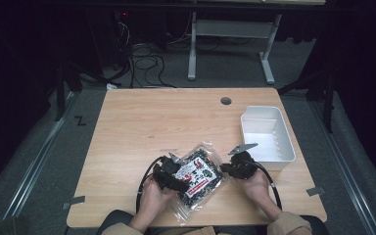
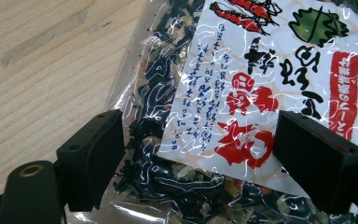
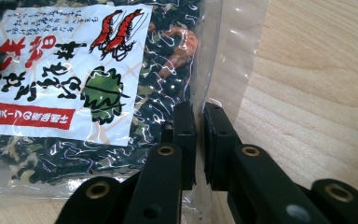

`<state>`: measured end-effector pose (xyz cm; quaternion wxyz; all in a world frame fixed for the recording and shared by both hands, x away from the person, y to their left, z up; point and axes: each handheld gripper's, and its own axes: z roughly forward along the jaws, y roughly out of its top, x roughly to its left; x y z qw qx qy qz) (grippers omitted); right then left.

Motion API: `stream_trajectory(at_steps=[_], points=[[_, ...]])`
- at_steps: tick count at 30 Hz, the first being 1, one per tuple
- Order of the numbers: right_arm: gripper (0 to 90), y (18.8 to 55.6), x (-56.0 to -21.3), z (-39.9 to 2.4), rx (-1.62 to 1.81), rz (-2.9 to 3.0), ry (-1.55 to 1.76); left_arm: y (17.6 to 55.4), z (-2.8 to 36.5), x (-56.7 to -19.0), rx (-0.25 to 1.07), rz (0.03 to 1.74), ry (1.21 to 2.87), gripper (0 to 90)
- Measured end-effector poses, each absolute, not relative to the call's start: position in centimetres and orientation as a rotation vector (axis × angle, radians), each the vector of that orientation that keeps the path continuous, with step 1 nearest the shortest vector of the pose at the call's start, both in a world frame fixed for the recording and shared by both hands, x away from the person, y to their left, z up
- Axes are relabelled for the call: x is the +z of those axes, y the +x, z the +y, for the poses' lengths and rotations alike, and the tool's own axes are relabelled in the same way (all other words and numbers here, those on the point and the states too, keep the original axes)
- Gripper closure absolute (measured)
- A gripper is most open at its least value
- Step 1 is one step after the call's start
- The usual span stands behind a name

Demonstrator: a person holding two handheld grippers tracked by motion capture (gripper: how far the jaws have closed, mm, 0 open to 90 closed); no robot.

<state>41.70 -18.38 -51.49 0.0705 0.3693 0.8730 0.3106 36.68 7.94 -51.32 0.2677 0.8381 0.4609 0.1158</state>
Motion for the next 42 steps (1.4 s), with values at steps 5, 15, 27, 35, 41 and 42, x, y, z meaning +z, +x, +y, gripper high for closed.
stream_trajectory(at_steps=[5,15,27,35,41,42], points=[[88.6,41.6,-50.7,-18.6,0.969,2.613,1.067,36.8,8.0,-51.4,0.313,1.236,2.233,15.6],[89.4,41.2,-47.8,-18.7,0.959,2.596,0.971,36.7,8.2,-51.1,0.301,1.214,2.208,16.1],[89.9,41.5,-44.1,-19.9,0.883,2.556,0.867,36.7,8.1,-51.2,0.307,1.197,2.204,18.9],[89.9,41.7,-43.2,-20.6,0.896,2.546,0.872,36.8,8.2,-51.2,0.301,1.222,2.186,18.7],[90.0,41.7,-42.4,-20.7,0.896,2.54,0.862,36.8,8.2,-51.2,0.295,1.22,2.187,19.3],[90.0,41.7,-42.2,-20.7,0.897,2.54,0.854,36.8,8.2,-51.2,0.295,1.221,2.188,19.6]])
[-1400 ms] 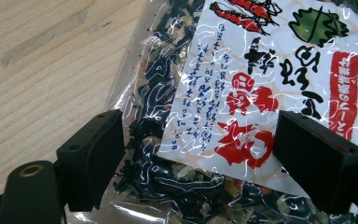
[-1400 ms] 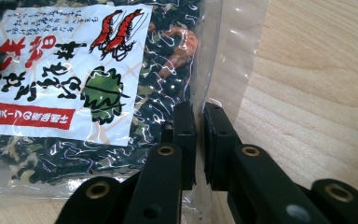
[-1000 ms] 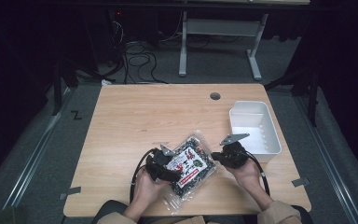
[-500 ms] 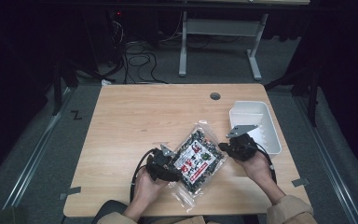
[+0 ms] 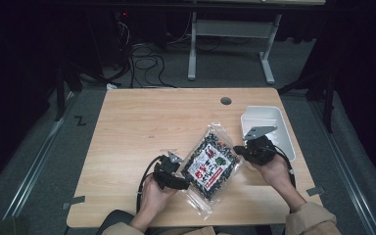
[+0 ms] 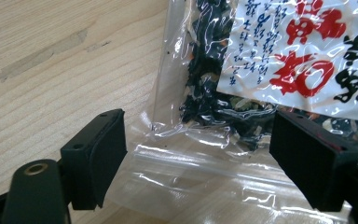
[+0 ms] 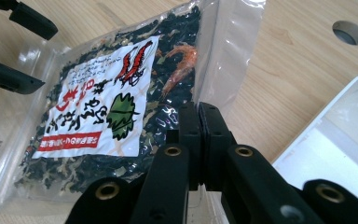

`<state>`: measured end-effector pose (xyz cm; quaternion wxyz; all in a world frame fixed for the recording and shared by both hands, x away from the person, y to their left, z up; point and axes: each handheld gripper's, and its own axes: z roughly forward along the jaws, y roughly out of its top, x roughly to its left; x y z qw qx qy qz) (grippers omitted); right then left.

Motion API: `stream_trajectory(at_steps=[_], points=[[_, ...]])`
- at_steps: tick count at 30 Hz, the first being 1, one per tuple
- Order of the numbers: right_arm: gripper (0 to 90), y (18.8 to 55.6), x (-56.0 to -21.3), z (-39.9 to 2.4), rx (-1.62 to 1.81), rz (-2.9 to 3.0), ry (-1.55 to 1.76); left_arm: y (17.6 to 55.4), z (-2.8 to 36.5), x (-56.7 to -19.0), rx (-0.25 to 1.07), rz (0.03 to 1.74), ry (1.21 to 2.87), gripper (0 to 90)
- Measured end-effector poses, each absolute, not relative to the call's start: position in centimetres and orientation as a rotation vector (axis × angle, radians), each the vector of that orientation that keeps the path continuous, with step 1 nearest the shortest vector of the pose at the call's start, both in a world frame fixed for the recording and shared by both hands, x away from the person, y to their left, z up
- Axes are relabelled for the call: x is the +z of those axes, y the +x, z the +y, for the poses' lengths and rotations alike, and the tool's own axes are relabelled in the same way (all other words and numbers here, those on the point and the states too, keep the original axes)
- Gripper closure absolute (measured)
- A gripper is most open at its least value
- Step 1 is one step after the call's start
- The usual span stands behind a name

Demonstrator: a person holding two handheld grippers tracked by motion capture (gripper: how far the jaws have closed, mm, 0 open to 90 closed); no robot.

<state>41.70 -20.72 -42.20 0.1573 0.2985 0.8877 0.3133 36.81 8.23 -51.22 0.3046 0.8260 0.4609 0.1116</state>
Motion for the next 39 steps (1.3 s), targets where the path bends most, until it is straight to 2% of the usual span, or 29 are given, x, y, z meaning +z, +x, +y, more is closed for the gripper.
stream_trajectory(at_steps=[19,39], points=[[90.0,41.2,-37.3,-20.8,0.913,2.511,0.739,36.8,8.0,-51.4,0.279,1.209,2.2,22.0],[90.0,40.8,-33.7,-20.6,0.926,2.466,0.645,36.8,7.8,-51.7,0.287,1.188,2.233,23.7]])
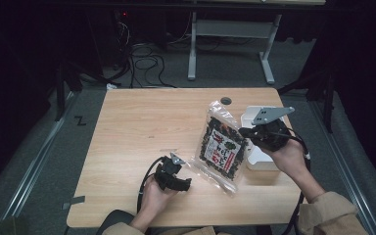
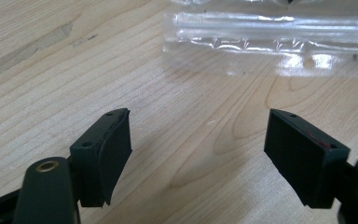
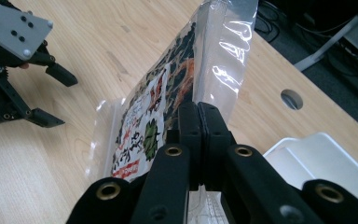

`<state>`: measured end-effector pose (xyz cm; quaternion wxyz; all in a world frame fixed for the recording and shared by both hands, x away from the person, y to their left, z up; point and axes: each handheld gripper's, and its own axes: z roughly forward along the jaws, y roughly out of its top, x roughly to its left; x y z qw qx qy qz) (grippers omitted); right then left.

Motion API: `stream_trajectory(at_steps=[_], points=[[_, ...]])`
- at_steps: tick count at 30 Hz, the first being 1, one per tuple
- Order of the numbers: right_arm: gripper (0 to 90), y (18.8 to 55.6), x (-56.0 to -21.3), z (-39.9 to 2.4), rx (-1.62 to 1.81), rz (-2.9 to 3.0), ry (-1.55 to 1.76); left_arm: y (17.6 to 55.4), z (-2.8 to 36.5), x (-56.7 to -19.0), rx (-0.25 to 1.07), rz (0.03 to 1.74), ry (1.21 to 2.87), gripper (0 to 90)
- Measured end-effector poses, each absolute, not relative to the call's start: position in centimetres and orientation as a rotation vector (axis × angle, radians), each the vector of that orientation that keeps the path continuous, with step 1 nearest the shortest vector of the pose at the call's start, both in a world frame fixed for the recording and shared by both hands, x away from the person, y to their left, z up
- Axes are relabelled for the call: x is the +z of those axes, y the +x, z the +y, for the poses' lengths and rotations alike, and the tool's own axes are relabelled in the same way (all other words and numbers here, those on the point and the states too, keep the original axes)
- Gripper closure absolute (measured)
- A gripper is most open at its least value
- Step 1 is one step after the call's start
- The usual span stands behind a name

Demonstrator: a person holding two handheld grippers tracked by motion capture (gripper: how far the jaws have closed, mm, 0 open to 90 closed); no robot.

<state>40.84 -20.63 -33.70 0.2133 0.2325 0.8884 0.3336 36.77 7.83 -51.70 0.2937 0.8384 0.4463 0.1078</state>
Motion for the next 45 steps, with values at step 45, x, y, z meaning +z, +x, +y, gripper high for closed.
stream_trajectory(at_steps=[45], points=[[90.0,44.2,-27.0,-23.0,0.876,2.243,0.744,36.8,7.9,-51.8,0.285,1.187,2.228,24.7]])
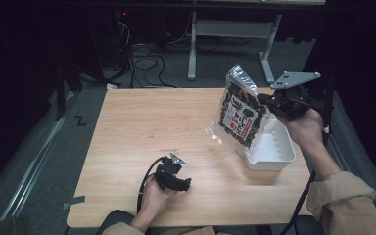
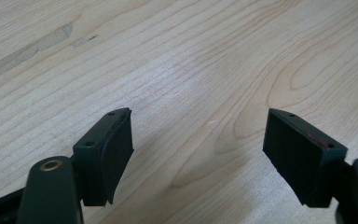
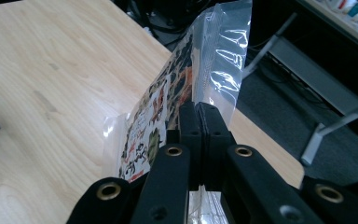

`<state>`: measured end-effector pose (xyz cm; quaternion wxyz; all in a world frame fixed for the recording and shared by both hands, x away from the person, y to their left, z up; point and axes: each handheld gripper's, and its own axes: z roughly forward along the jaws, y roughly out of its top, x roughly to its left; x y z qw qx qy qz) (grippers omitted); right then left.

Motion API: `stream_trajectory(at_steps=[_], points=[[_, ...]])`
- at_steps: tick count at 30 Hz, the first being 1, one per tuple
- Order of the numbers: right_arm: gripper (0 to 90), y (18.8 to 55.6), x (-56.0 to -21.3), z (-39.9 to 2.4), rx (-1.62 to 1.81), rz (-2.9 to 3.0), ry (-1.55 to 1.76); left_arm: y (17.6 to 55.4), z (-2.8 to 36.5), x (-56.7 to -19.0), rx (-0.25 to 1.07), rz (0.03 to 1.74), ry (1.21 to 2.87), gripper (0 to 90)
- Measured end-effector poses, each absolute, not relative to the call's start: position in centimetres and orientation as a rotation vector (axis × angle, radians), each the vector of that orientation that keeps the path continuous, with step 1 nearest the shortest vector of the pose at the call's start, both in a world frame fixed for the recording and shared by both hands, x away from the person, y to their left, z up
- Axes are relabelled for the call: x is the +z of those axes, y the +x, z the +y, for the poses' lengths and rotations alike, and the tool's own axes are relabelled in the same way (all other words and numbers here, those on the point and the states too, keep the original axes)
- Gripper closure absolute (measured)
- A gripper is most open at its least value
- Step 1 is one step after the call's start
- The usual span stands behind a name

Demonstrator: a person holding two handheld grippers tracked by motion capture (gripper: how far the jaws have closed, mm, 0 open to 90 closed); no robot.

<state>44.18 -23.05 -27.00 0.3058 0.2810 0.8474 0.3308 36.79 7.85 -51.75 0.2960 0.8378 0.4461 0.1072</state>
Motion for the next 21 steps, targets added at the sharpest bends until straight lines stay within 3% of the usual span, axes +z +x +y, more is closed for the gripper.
stream_trajectory(at_steps=[21], points=[[90.0,44.6,-26.8,-27.1,0.833,2.123,0.836,36.8,7.9,-51.7,0.284,1.179,2.241,24.7]])
